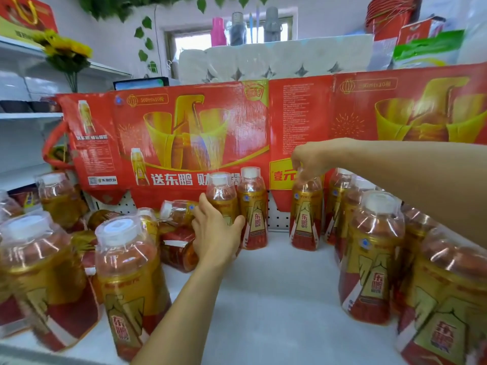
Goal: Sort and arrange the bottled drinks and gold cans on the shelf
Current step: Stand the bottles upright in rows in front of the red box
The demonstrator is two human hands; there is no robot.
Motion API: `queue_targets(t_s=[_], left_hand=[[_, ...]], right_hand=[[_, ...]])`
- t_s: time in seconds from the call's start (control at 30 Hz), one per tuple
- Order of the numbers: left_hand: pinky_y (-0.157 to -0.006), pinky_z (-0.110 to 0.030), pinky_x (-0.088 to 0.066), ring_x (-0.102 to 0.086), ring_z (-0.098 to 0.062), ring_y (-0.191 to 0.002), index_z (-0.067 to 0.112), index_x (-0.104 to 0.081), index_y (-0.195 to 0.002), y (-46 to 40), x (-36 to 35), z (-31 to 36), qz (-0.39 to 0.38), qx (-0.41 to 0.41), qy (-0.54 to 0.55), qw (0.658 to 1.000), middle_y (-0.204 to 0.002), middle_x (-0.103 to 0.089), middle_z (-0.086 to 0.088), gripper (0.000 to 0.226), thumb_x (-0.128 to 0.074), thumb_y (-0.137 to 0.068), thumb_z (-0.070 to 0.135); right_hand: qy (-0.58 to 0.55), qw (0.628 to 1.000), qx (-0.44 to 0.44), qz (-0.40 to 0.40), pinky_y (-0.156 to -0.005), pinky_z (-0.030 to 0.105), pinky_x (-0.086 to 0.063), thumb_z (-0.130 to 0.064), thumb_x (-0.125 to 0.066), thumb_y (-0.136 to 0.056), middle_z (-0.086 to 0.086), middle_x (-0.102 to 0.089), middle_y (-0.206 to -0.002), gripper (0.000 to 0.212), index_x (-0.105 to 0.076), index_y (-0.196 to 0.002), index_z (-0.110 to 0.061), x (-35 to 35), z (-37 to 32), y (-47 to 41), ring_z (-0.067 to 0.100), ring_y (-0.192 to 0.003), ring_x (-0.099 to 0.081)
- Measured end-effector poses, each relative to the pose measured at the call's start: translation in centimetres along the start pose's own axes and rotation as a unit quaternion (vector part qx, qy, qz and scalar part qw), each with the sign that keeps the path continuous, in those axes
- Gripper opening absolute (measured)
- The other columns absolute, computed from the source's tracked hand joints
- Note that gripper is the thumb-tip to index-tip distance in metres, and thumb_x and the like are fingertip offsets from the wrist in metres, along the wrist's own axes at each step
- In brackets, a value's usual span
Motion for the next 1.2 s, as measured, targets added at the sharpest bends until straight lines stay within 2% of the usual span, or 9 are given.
queue_targets(t_s=[0.07,0.13,0.27,0.4,0.6,0.73,0.9,1.07,1.2], left_hand=[[-0.102,-0.050,-0.038,-0.031,-0.028,-0.139,0.015,-0.007,-0.152,-0.5,0.0,-0.2,0.009,-0.004,-0.024,1.000,-0.153,-0.028,-0.009,0.099,-0.070,-0.083,0.046],[-0.097,-0.052,-0.042,-0.037,-0.030,-0.135,0.015,-0.014,-0.150,-0.8,-0.1,-0.4,0.017,-0.005,-0.043,0.999,-0.148,-0.034,-0.009,0.096,-0.071,-0.081,0.049],[-0.093,-0.052,-0.044,-0.043,-0.032,-0.130,0.014,-0.023,-0.145,-1.4,-0.2,-0.6,0.025,-0.008,-0.067,0.997,-0.143,-0.040,-0.007,0.087,-0.071,-0.081,0.049],[-0.094,-0.051,-0.046,-0.044,-0.032,-0.129,0.013,-0.024,-0.144,-1.7,-0.4,-0.5,0.020,-0.014,-0.080,0.996,-0.142,-0.041,-0.008,0.084,-0.070,-0.083,0.047],[-0.096,-0.051,-0.047,-0.046,-0.031,-0.129,0.013,-0.024,-0.145,-2.2,-2.3,0.9,-0.022,-0.037,-0.074,0.996,-0.142,-0.041,-0.008,0.082,-0.069,-0.084,0.045],[-0.093,-0.051,-0.049,-0.050,-0.030,-0.124,0.016,-0.026,-0.143,-2.6,-3.5,1.9,-0.044,-0.040,-0.070,0.996,-0.137,-0.045,-0.005,0.080,-0.070,-0.084,0.044],[-0.095,-0.052,-0.049,-0.050,-0.031,-0.125,0.016,-0.019,-0.147,-2.8,-3.5,1.6,-0.065,-0.041,-0.061,0.995,-0.139,-0.045,-0.006,0.084,-0.070,-0.085,0.042],[-0.115,-0.045,-0.030,-0.025,-0.028,-0.143,0.015,0.004,-0.154,-0.4,-1.9,2.4,-0.082,-0.120,-0.121,0.982,-0.155,-0.027,-0.010,0.101,-0.064,-0.088,0.046],[-0.120,-0.045,-0.017,-0.008,-0.024,-0.148,0.014,-0.002,-0.155,3.6,1.1,3.9,-0.014,-0.232,-0.226,0.946,-0.161,-0.013,-0.004,0.090,-0.054,-0.091,0.051]], right_hand=[[0.026,0.999,0.029,0.039,-0.086,0.036,-0.053,-0.038,-0.070,-0.084,0.009,-0.064,-0.118,0.055,-0.057,-0.126,-0.005,0.5,-0.8,0.0,0.027,-0.104,-0.061],[-0.053,0.994,0.079,0.062,-0.094,0.034,-0.044,-0.039,-0.067,-0.087,0.007,-0.051,-0.138,0.065,-0.042,-0.140,-0.011,1.0,-2.7,-0.1,0.026,-0.121,-0.051],[-0.147,0.977,0.153,0.032,-0.107,0.042,-0.040,-0.042,-0.060,-0.092,0.002,-0.036,-0.152,0.066,-0.032,-0.149,-0.024,1.2,-6.3,-2.0,0.026,-0.131,-0.045],[-0.128,0.980,0.139,0.058,-0.086,0.036,-0.053,-0.022,-0.062,-0.093,0.010,-0.056,-0.132,0.050,-0.047,-0.139,-0.012,0.9,-7.2,-3.5,0.028,-0.108,-0.061],[-0.105,0.989,0.094,0.048,-0.065,0.031,-0.054,-0.018,-0.065,-0.089,0.010,-0.070,-0.095,0.018,-0.068,-0.101,-0.005,0.8,-4.4,-3.9,0.025,-0.084,-0.067],[-0.101,0.992,0.074,0.015,-0.091,0.039,-0.054,-0.015,-0.059,-0.092,0.012,-0.062,-0.125,0.038,-0.058,-0.128,-0.004,0.2,-3.1,-3.7,0.028,-0.108,-0.063],[-0.060,0.992,0.103,-0.035,-0.116,0.044,-0.028,-0.035,-0.048,-0.099,0.007,-0.030,-0.156,0.061,-0.026,-0.152,-0.013,0.9,-3.2,-0.7,0.027,-0.142,-0.031],[-0.041,0.989,0.138,-0.030,-0.115,0.049,-0.028,-0.040,-0.053,-0.096,0.003,-0.021,-0.159,0.069,-0.017,-0.155,-0.027,0.7,-3.5,3.1,0.029,-0.142,-0.031],[0.006,0.989,0.148,0.026,-0.111,0.050,-0.032,-0.044,-0.052,-0.095,0.005,-0.025,-0.155,0.066,-0.024,-0.152,-0.029,0.9,-4.0,7.4,0.030,-0.139,-0.030]])
Point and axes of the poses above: each hand's wrist, its own y-axis away from the middle knuckle, its own x-axis out of the back of the hand, z = x × y, the point moved 2 cm from there along -y, towards the middle knuckle
